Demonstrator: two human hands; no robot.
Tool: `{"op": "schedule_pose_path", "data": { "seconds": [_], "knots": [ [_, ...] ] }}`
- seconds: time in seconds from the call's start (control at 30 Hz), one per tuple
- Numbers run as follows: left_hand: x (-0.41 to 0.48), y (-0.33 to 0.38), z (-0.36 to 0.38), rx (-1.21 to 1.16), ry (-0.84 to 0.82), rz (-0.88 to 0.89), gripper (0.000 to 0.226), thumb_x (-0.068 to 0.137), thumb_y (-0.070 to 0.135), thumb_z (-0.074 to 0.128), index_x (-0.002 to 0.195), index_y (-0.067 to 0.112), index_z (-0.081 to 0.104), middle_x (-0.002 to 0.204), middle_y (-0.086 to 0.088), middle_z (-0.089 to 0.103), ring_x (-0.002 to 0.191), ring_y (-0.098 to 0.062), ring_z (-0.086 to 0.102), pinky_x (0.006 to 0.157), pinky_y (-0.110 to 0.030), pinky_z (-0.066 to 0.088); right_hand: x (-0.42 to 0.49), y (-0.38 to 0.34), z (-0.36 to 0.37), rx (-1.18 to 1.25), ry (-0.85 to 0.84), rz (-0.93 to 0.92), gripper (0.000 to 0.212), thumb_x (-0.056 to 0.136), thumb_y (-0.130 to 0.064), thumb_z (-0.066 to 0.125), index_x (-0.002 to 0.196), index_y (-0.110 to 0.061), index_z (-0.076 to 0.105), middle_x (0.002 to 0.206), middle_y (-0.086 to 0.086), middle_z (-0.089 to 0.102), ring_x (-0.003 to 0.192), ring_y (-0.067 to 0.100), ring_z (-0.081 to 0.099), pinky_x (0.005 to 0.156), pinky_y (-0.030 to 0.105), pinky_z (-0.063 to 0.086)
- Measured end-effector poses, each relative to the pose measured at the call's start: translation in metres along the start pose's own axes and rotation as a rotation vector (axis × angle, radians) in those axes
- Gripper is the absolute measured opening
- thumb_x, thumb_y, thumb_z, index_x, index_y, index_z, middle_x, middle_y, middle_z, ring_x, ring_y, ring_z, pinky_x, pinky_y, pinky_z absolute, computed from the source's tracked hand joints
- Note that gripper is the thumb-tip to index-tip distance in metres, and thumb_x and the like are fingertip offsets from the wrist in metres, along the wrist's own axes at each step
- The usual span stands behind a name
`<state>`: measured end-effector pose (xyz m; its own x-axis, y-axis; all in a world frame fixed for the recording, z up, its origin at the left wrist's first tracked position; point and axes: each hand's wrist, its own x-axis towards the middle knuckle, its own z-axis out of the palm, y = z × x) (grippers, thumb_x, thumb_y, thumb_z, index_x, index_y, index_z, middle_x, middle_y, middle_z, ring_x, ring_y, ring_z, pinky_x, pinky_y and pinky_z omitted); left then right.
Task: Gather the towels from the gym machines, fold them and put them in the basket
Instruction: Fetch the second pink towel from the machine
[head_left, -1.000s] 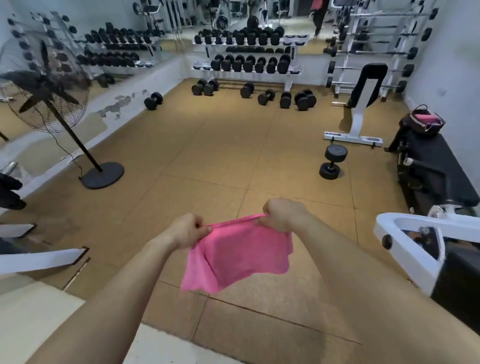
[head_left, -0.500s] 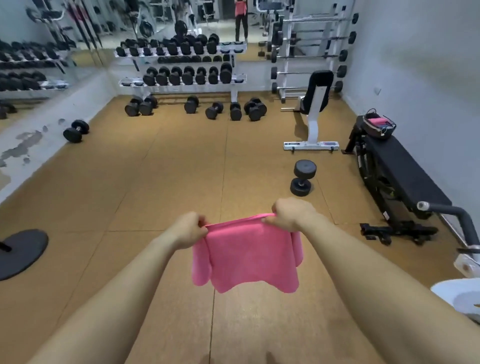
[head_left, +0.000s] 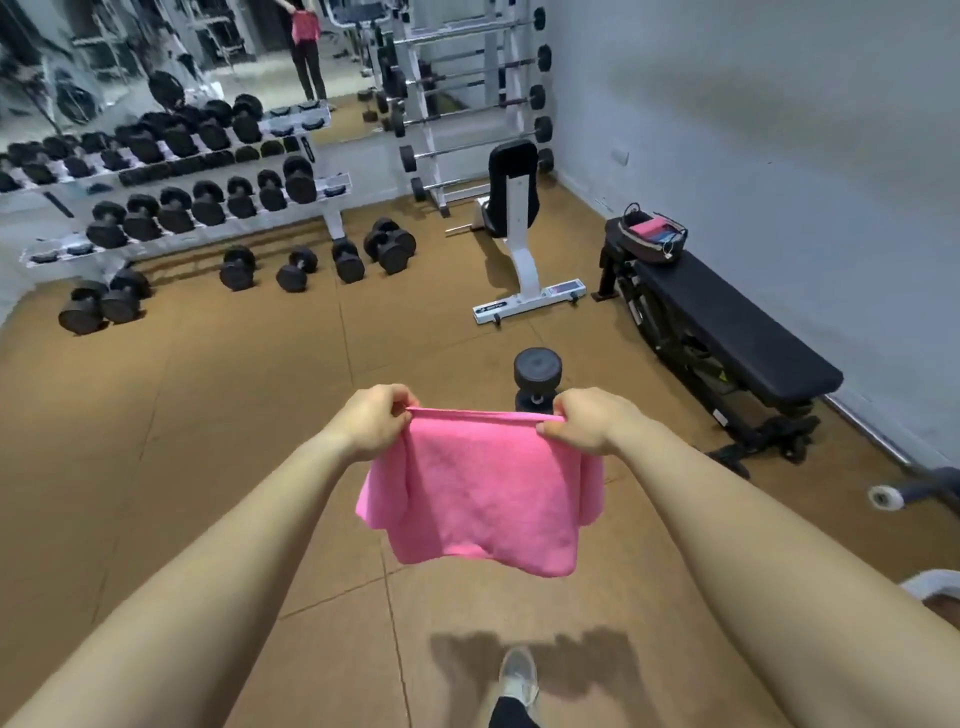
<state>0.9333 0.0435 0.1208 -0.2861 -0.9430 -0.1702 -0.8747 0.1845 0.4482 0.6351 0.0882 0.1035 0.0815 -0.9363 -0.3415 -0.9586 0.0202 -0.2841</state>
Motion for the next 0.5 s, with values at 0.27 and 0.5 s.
{"op": "schedule_pose_path", "data": {
  "seconds": [0.27, 0.5],
  "knots": [
    [0.248, 0.089, -0.006, 0.045, -0.099, 0.147, 0.016, 0.094, 0.014, 0.055, 0.093, 0.025, 0.066, 0.095, 0.002, 0.068, 0.092, -0.019, 0.061, 0.078, -0.027, 0.041, 0.146, 0.133, -0.100, 0.120, 0.041, 0.163, 0.031, 0.094, -0.047, 0.056, 0.074, -0.026, 0.046, 0.089, 0.000, 0.059, 0.084, 0.025, 0.056, 0.069, 0.033, 0.039],
    [0.445, 0.186, 0.036, 0.072, -0.238, 0.300, 0.017, 0.095, 0.014, 0.056, 0.089, 0.029, 0.062, 0.090, 0.005, 0.066, 0.089, -0.017, 0.060, 0.077, -0.025, 0.039, 0.236, 0.269, -0.152, 0.173, 0.052, 0.346, 0.016, 0.093, -0.039, 0.058, 0.092, -0.023, 0.056, 0.095, -0.001, 0.061, 0.087, 0.022, 0.058, 0.069, 0.032, 0.040]
  ]
}}
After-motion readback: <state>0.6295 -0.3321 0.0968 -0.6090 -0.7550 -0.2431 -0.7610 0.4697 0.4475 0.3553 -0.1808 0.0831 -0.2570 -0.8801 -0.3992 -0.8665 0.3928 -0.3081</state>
